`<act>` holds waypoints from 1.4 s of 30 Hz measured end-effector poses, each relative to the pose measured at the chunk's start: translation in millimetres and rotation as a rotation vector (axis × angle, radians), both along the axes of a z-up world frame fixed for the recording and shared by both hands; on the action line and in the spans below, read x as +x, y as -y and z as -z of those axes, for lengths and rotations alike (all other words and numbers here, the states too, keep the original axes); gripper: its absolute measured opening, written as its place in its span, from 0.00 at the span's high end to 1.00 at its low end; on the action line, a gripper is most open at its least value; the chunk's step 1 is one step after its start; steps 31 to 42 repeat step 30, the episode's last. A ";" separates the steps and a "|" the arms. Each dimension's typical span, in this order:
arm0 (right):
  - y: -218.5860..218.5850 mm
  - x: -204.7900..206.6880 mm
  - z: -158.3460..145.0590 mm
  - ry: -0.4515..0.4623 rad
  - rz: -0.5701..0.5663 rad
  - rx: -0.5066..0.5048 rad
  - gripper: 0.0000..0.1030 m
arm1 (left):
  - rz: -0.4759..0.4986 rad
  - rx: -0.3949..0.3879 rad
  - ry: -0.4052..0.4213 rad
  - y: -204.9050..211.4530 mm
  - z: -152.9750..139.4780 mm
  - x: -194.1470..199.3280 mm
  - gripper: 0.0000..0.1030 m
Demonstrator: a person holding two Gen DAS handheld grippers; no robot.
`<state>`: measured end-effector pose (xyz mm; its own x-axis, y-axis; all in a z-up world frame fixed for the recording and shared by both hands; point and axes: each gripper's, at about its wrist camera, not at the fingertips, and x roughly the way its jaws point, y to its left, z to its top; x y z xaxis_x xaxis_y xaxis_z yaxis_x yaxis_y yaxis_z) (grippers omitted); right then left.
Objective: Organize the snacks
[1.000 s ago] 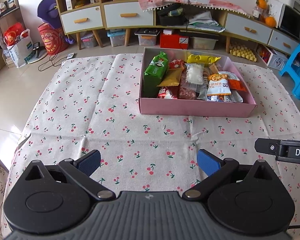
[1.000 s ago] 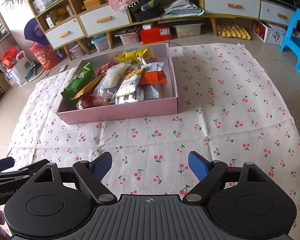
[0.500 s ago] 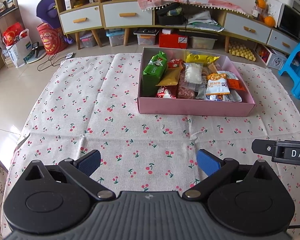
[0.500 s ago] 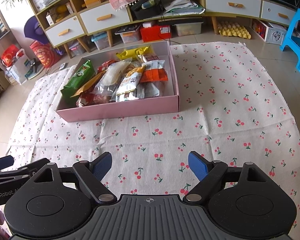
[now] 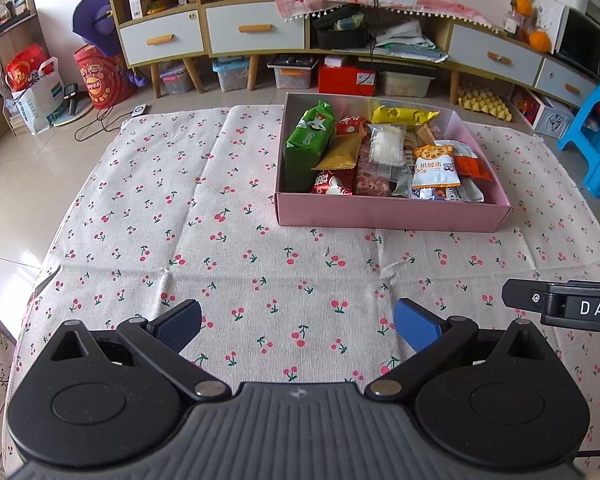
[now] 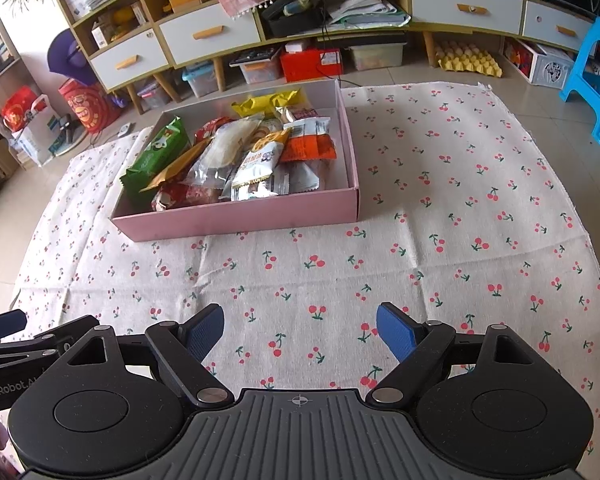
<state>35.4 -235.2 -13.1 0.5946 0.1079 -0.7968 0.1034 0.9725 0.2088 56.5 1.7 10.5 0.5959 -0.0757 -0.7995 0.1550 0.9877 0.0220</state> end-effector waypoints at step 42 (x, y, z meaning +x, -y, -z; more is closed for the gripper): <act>-1.5 0.0 2.5 -0.003 -0.002 -0.002 0.17 | 0.007 -0.004 -0.005 1.3 2.7 -2.4 0.01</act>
